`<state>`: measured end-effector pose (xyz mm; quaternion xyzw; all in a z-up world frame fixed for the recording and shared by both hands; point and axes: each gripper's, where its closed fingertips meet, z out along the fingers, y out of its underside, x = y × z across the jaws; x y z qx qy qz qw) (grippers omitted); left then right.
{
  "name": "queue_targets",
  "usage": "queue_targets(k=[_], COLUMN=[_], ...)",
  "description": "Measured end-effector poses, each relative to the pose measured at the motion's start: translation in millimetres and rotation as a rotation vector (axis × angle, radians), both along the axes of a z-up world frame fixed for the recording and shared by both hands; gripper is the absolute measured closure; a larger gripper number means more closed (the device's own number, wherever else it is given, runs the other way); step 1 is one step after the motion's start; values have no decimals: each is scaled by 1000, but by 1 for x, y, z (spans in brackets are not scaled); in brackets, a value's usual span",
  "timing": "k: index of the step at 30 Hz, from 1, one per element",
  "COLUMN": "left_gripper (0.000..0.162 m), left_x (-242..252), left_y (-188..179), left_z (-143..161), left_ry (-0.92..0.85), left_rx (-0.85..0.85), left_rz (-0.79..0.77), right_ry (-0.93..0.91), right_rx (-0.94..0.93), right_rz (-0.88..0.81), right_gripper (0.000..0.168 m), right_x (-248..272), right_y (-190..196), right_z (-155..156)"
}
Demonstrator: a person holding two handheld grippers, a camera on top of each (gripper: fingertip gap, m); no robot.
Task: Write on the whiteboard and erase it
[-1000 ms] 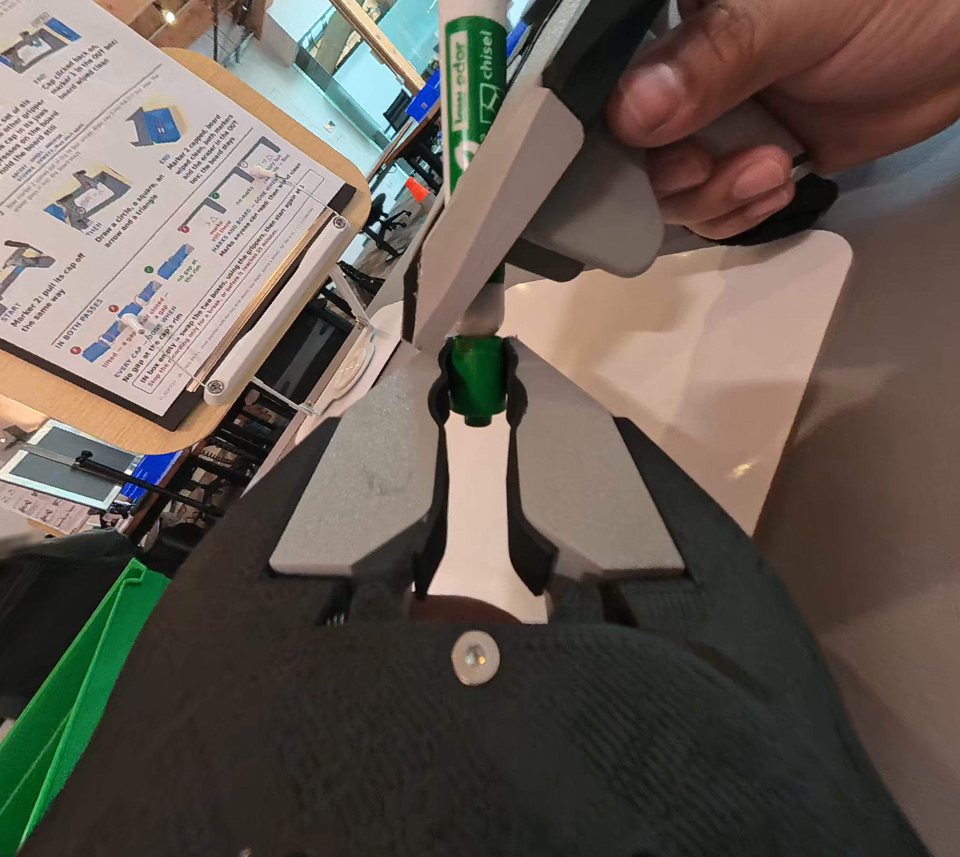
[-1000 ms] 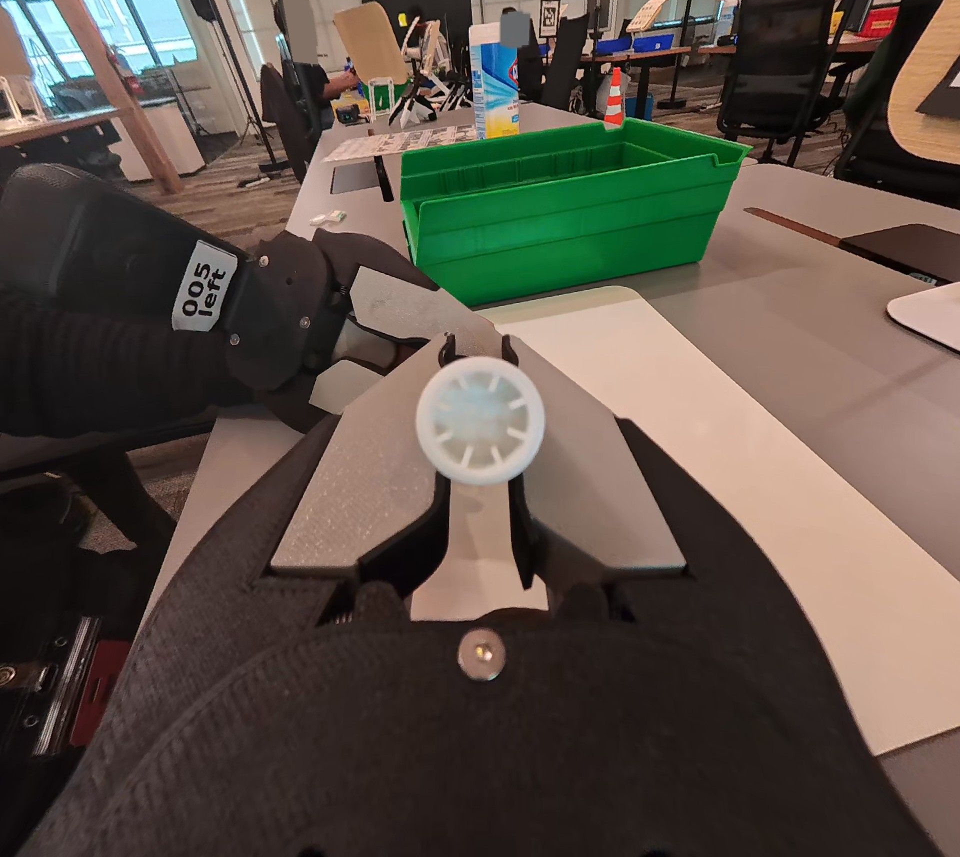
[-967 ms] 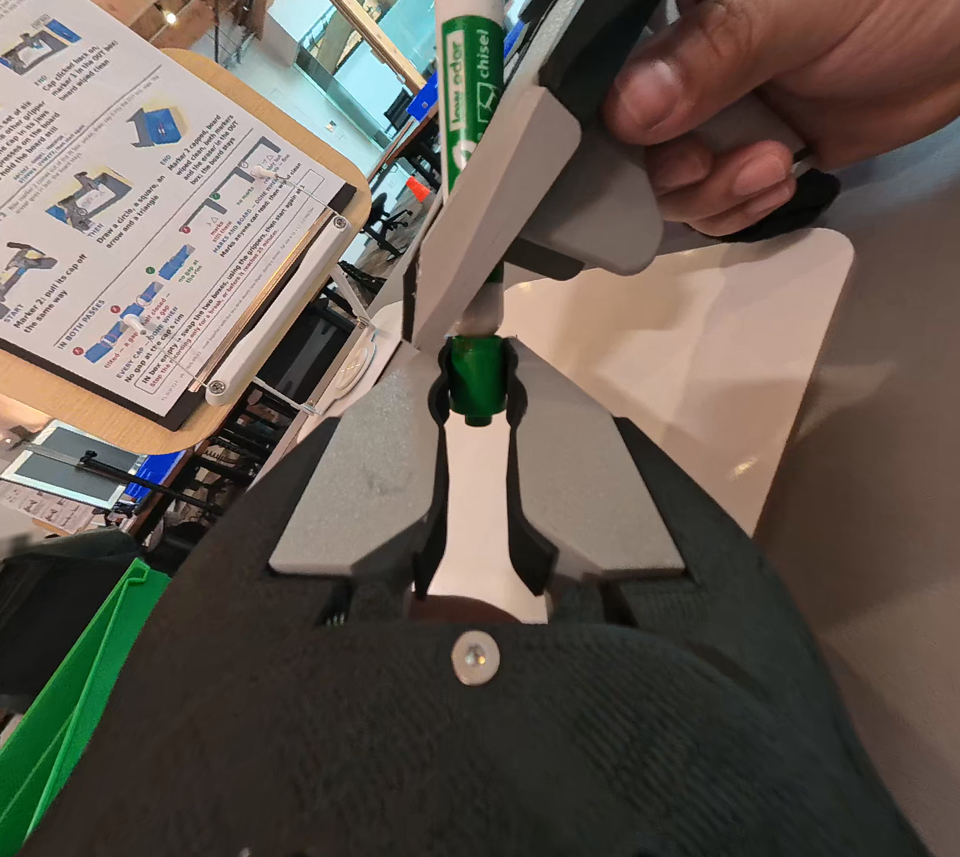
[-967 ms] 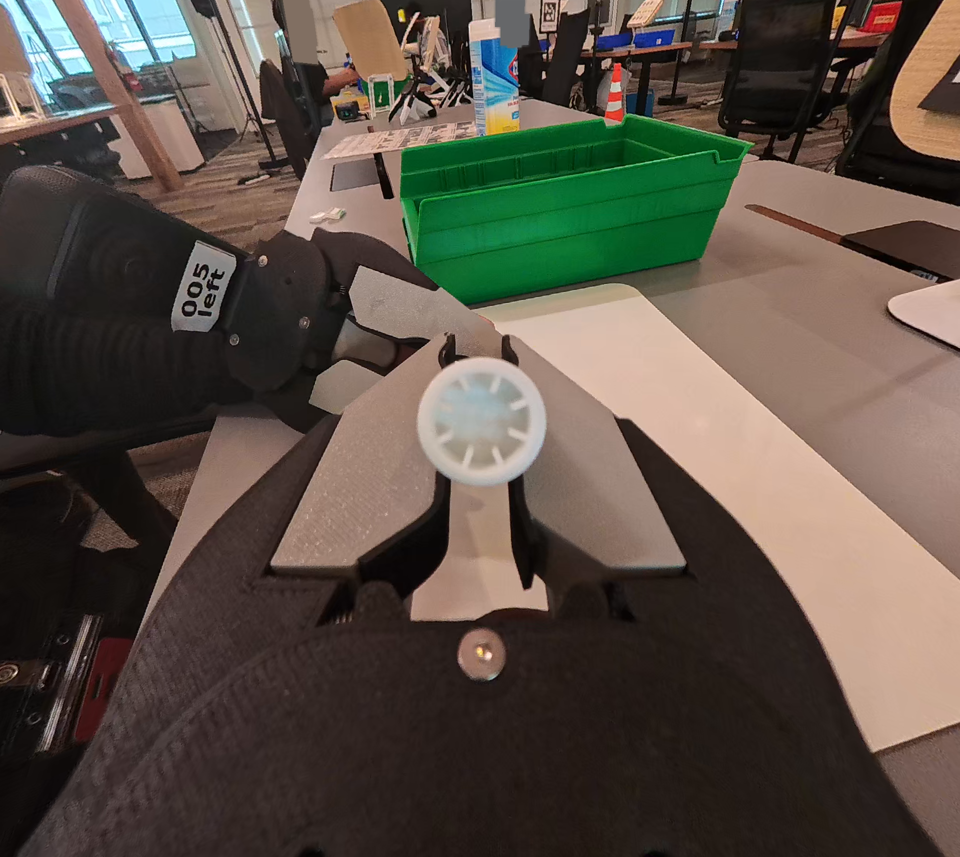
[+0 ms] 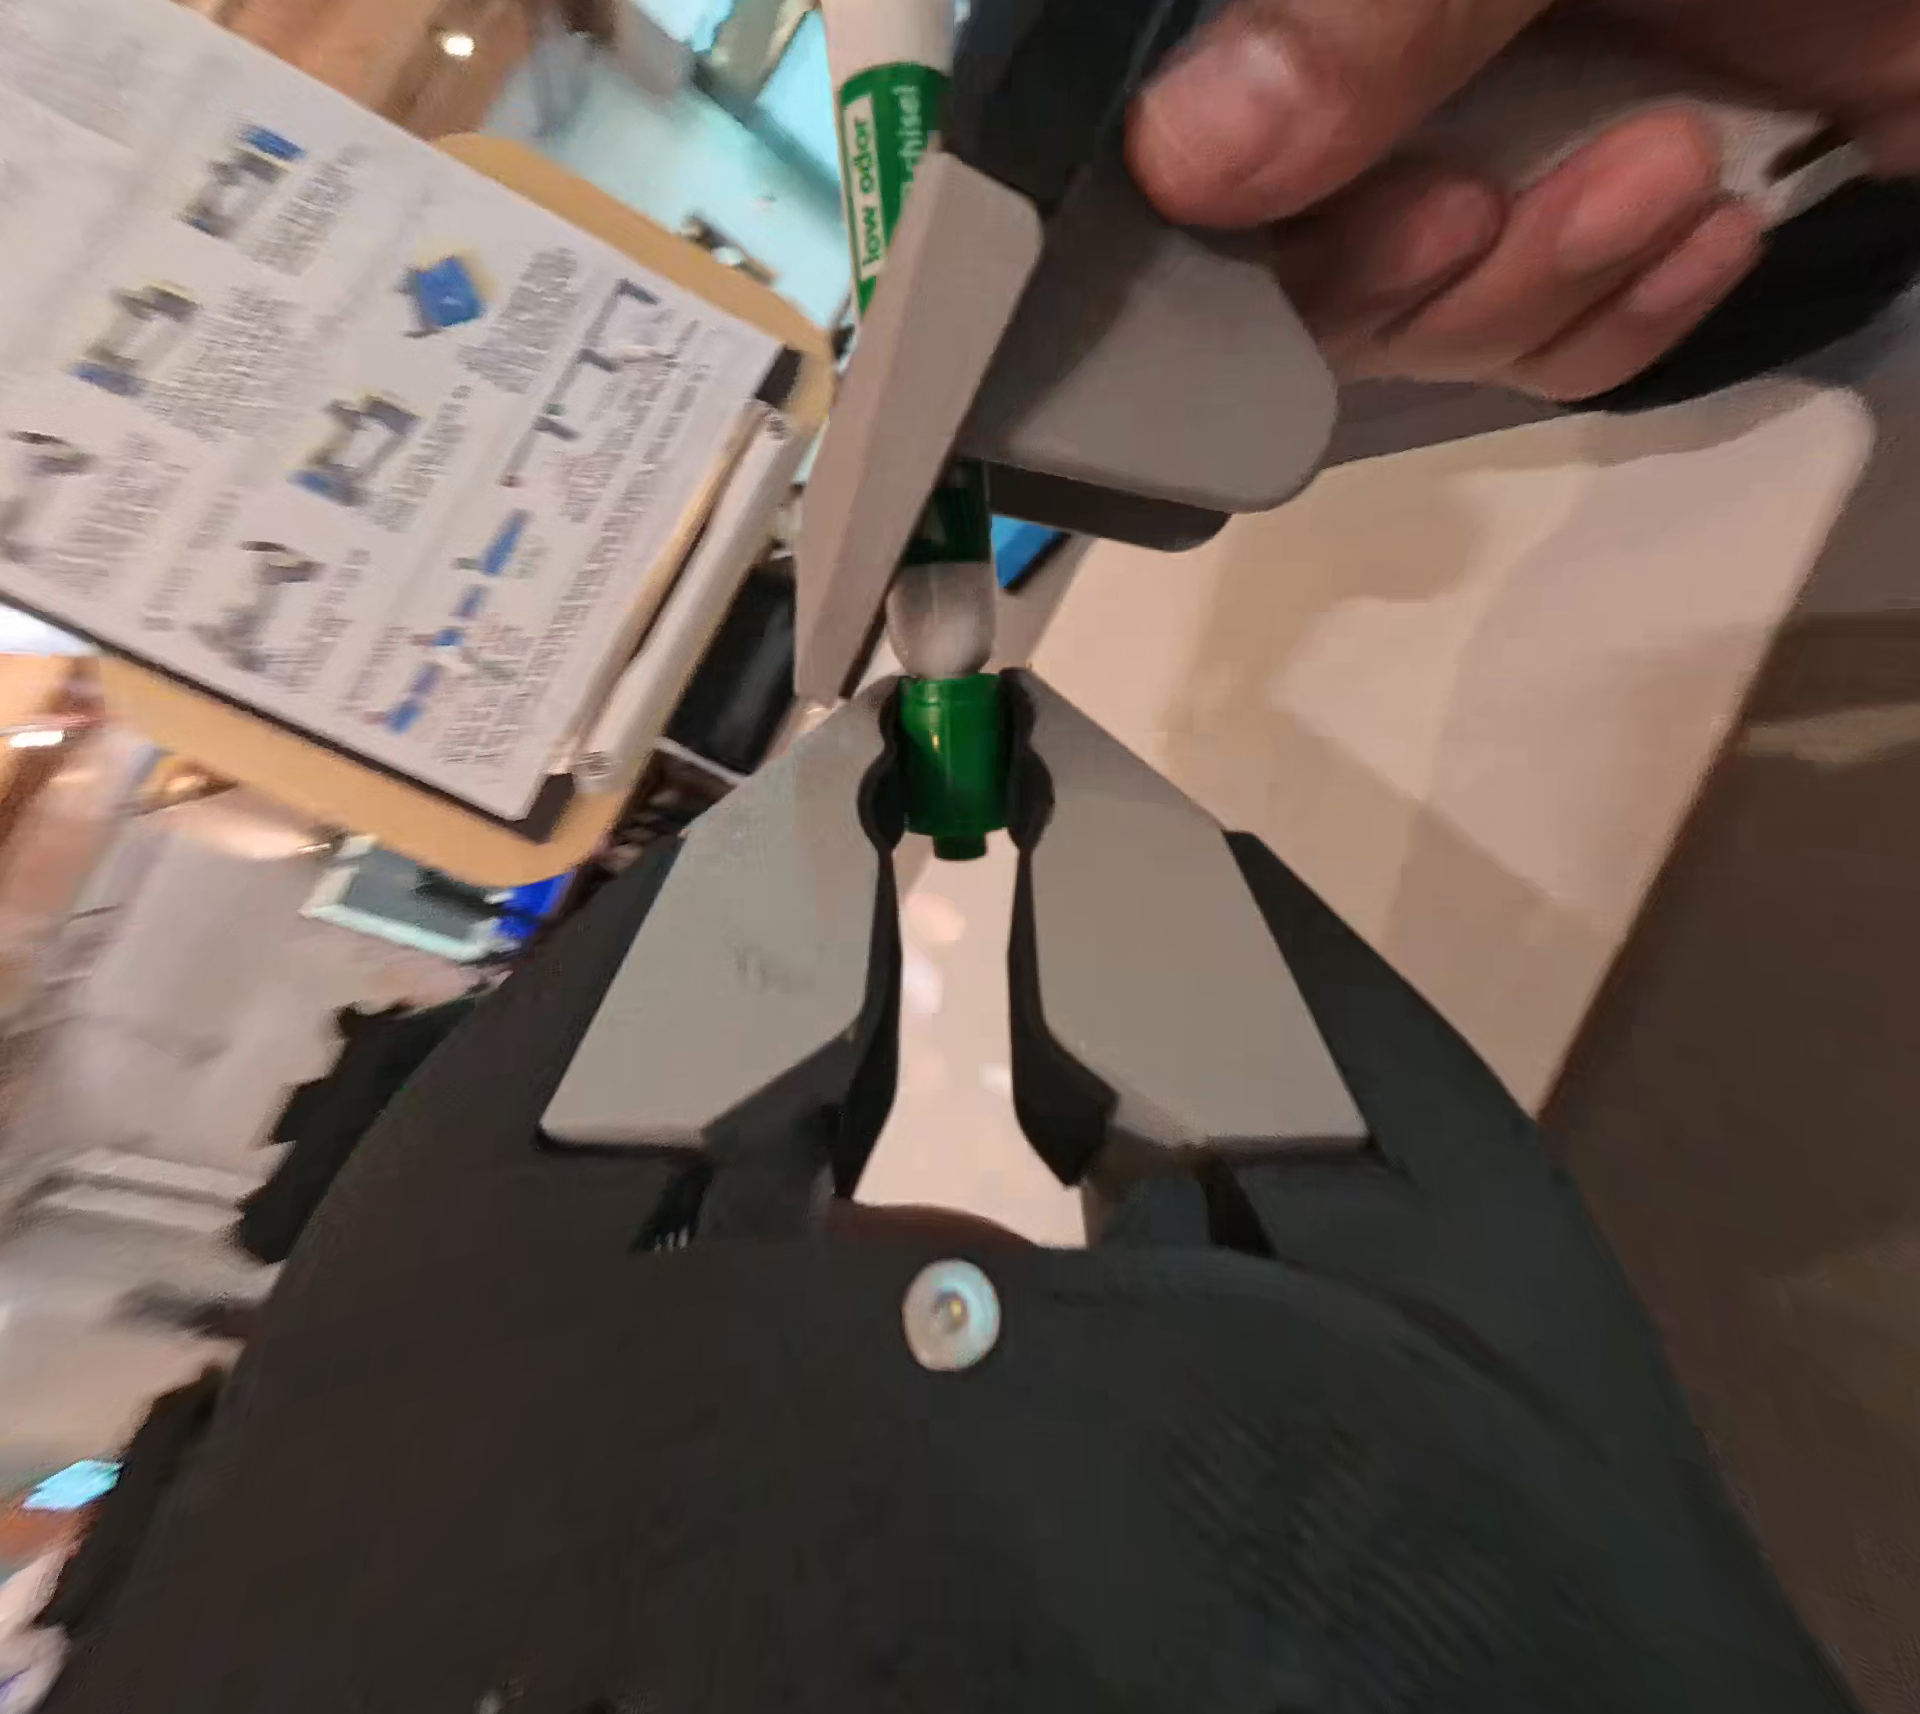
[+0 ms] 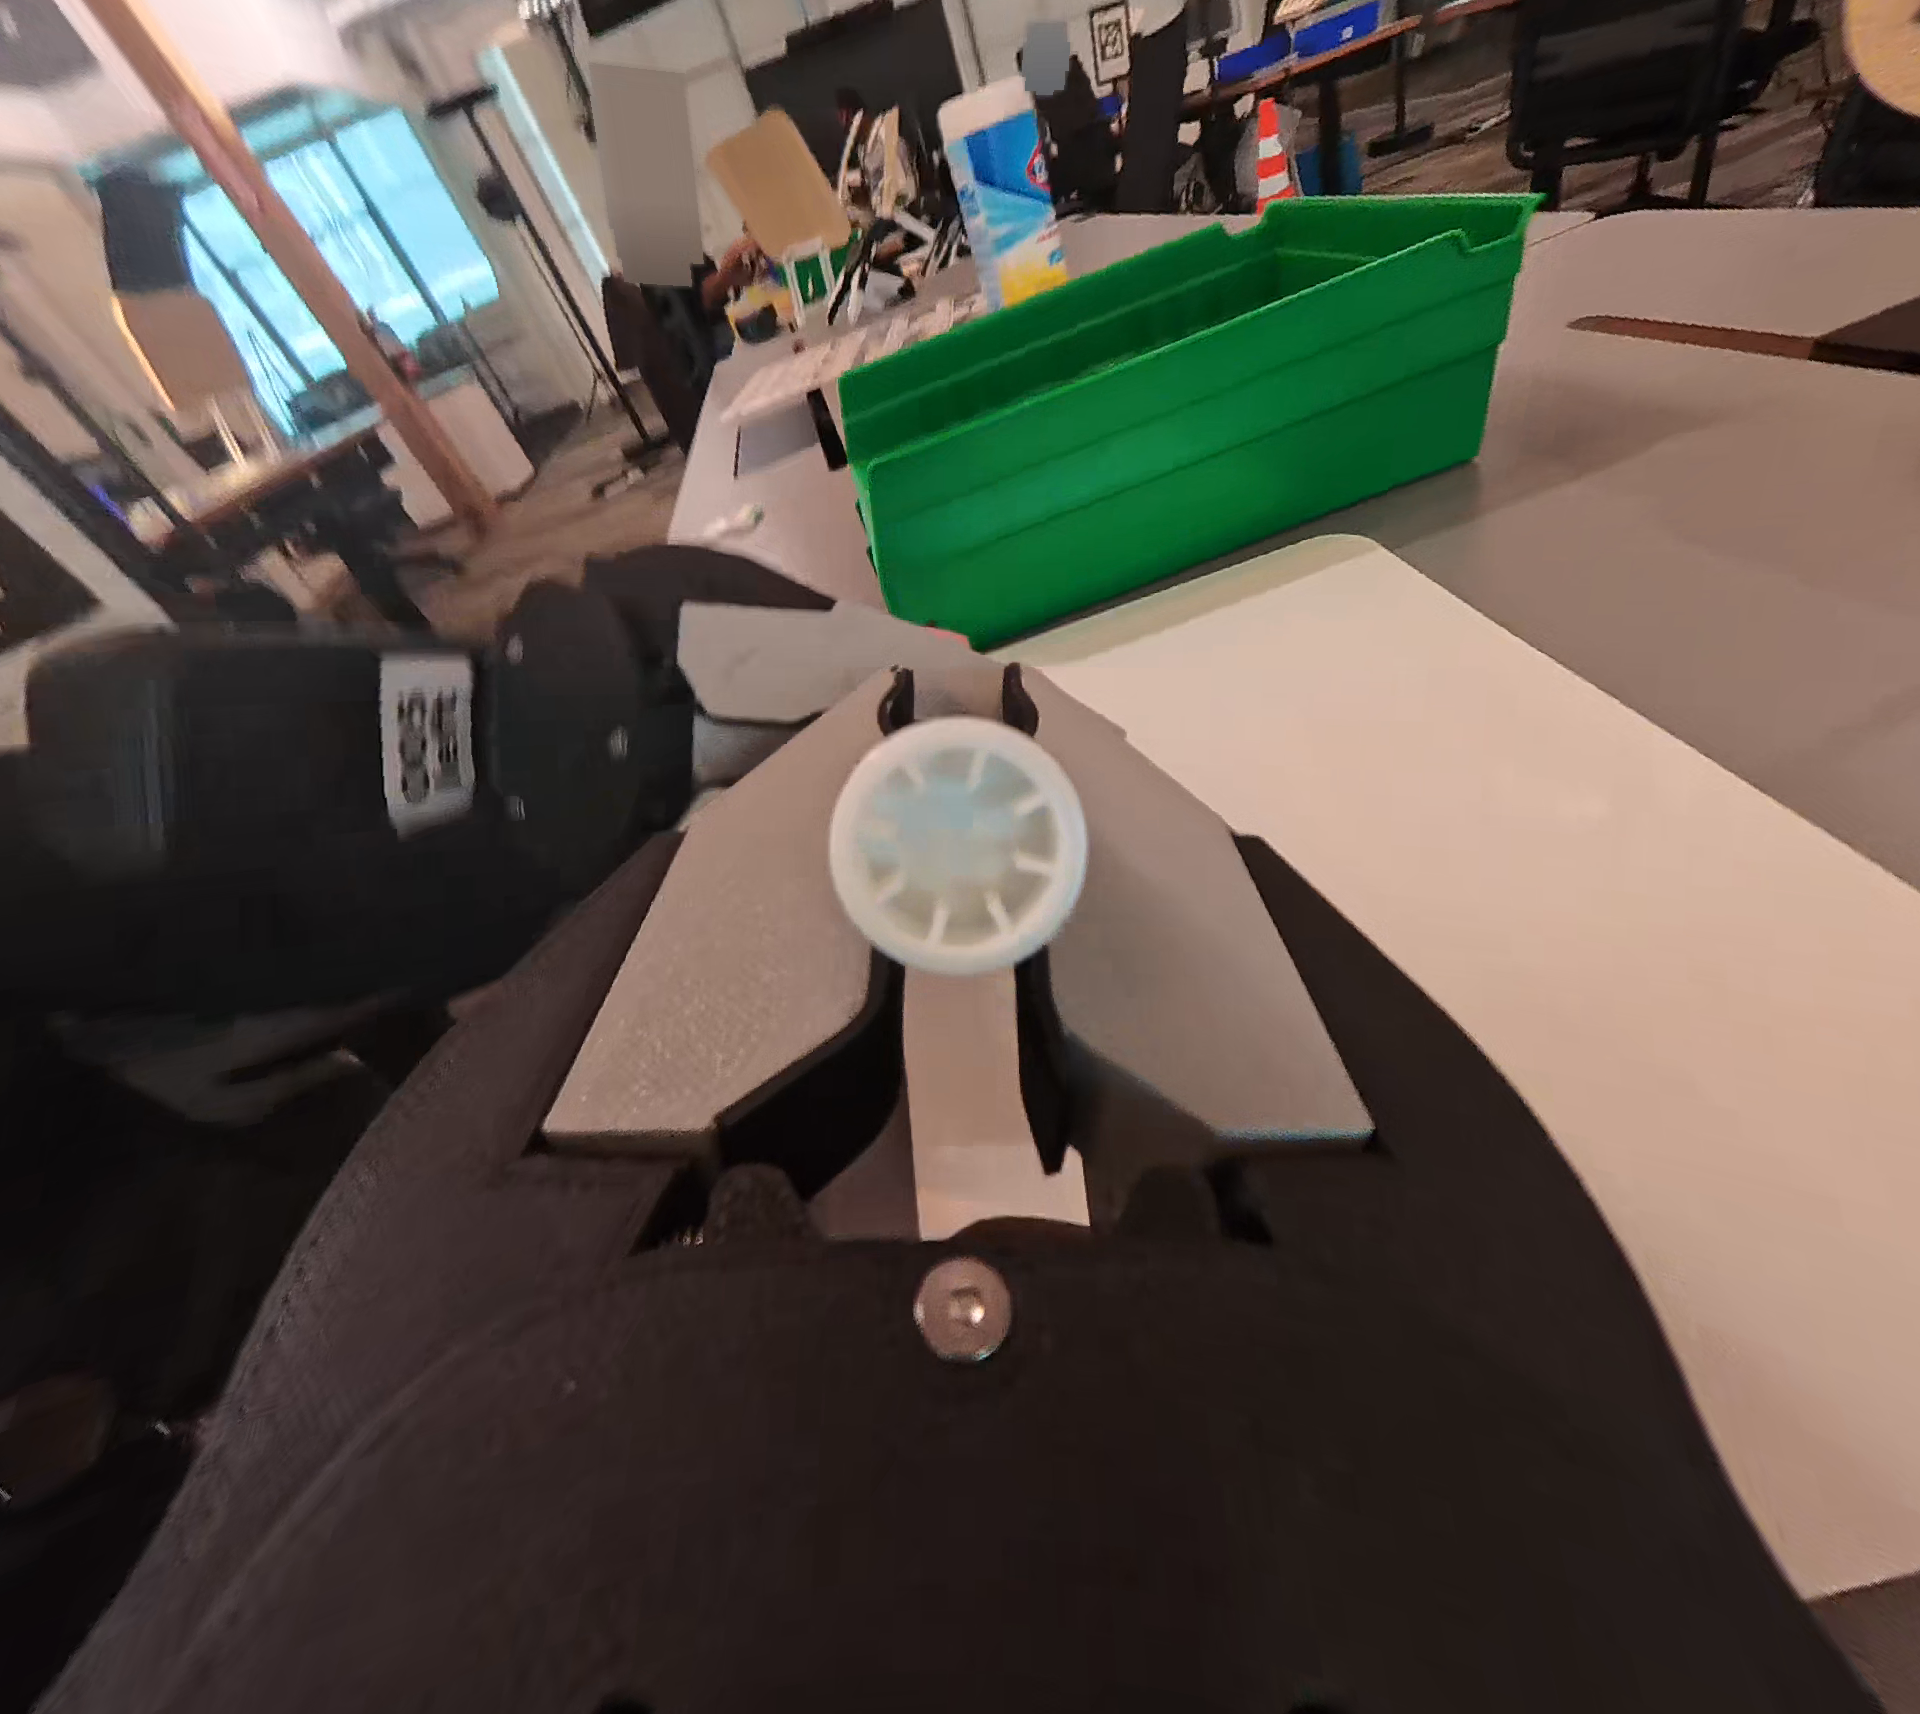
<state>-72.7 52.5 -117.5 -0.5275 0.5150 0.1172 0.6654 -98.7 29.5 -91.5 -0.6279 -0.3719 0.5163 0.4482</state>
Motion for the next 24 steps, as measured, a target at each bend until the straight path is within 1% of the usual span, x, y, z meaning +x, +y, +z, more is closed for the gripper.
queue_targets(k=[1,3,8,12,13,16,17,20,22,23,24], left_gripper=[148,148,149,149,149,149,149,148,147,147,148], left_x=[0,2,11,19,19,20,19,17,14,12,12], left_y=[2,1,-21,-54,-61,-76,-82,-89,-101,-101,-97], left_z=[1,1,-1,0,1,3,6,11,13,13,12], left_ry=[27,26,-181,-302,-325,-354,-368,-378,-384,-391,-396], left_rx=[43,32,-308,-618,-677,-792,-821,-814,-896,-908,-897], left_rz=[40,39,-178,-436,-492,-600,-641,-704,-784,-793,-769], right_ry=[19,26,-5,4,11,27,40,55,49,46,39], right_rx=[-30,-47,69,157,176,193,195,211,227,233,232], right_rz=[-6,-6,46,150,177,243,271,304,345,344,329], right_gripper=[154,154,155,155,154,153,154,154,154,154,153], right_x=[1,4,3,-1,-2,-4,-4,-4,-6,-7,-8], right_y=[2,2,-15,-38,-44,-57,-61,-68,-78,-79,-76], right_z=[1,2,8,16,18,21,23,26,25,25,24])
